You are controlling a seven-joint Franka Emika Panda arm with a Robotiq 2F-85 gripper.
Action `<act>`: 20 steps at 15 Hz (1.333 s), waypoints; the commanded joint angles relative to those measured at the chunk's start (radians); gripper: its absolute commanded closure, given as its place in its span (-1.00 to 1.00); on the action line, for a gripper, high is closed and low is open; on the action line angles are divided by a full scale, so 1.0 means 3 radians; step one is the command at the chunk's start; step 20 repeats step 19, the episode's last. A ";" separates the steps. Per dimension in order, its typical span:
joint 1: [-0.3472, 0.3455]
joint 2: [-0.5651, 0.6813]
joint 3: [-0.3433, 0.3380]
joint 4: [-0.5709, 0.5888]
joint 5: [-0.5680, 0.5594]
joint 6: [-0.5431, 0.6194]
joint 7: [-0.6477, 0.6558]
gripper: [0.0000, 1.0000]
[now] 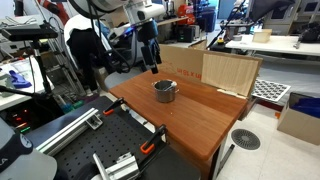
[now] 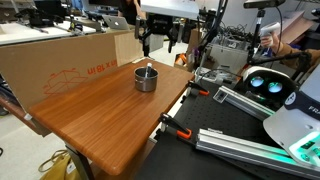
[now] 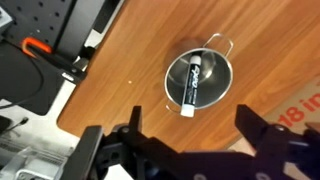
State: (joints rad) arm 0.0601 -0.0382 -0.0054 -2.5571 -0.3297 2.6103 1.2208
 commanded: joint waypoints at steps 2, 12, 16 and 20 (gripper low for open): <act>-0.0089 -0.0141 0.0118 -0.0101 0.0319 -0.0006 -0.0336 -1.00; -0.0092 -0.0158 0.0121 -0.0128 0.0357 -0.0006 -0.0388 -1.00; -0.0092 -0.0158 0.0121 -0.0128 0.0357 -0.0006 -0.0390 -1.00; -0.0092 -0.0158 0.0121 -0.0128 0.0357 -0.0006 -0.0390 -1.00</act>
